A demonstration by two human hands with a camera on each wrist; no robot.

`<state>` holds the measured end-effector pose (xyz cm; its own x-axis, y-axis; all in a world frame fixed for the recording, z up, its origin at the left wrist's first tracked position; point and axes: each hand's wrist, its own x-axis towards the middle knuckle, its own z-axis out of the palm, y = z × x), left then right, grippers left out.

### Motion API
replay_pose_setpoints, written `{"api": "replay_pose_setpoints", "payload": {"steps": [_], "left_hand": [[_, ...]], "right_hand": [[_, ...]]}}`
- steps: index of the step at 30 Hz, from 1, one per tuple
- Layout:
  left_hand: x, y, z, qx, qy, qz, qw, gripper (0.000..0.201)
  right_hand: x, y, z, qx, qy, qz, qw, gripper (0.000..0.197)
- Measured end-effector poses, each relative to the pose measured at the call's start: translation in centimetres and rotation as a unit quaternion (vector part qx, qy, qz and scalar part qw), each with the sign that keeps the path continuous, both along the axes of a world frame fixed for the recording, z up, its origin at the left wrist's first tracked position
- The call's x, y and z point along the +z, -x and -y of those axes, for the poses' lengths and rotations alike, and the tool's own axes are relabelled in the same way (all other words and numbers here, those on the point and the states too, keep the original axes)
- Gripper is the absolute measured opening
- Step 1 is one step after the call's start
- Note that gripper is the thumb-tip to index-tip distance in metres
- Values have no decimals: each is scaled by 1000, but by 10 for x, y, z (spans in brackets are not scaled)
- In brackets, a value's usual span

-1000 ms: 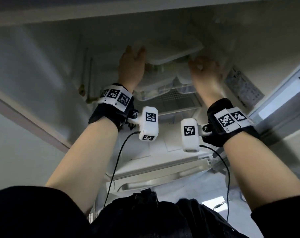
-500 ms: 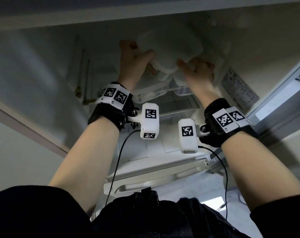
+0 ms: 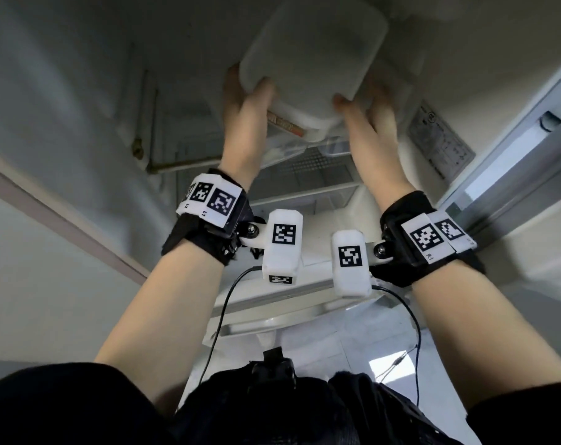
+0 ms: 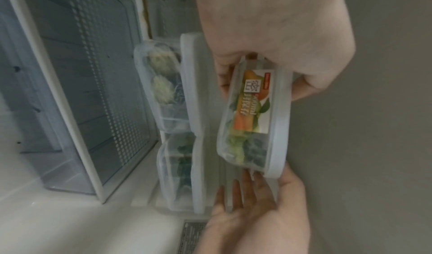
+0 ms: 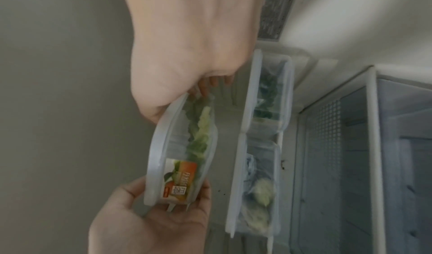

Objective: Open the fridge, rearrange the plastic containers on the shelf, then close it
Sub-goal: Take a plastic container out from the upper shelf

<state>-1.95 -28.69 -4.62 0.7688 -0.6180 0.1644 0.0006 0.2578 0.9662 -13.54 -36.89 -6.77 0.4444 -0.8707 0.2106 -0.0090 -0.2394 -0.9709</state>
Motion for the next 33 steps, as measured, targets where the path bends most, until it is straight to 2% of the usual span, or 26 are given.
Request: {"api": "replay_pose_setpoints", "payload": {"steps": [3, 7, 12, 18, 23, 28, 33], "left_hand": [[-4, 13, -12, 4, 15, -35, 999, 28], [-13, 42, -29, 8, 33, -2, 999, 13], [-38, 77, -52, 19, 21, -7, 1000, 19], [-69, 106, -79, -8, -51, -18, 999, 26], [-91, 107, -94, -18, -109, -49, 993, 26], [-115, 92, -88, -4, -172, -109, 979, 11], [-126, 67, -65, -12, -206, -143, 968, 11]], "right_hand": [[-5, 16, -10, 11, -27, 14, 999, 65], [-17, 44, -23, 22, -43, 9, 999, 69], [-33, 84, -44, 43, -66, 43, 996, 62], [-58, 114, -67, 50, -89, 4, 995, 39], [-88, 122, -67, 20, -113, -4, 993, 41], [-109, 114, -61, 34, -149, -86, 984, 23], [-118, 94, -50, 38, -177, -125, 975, 35]]}}
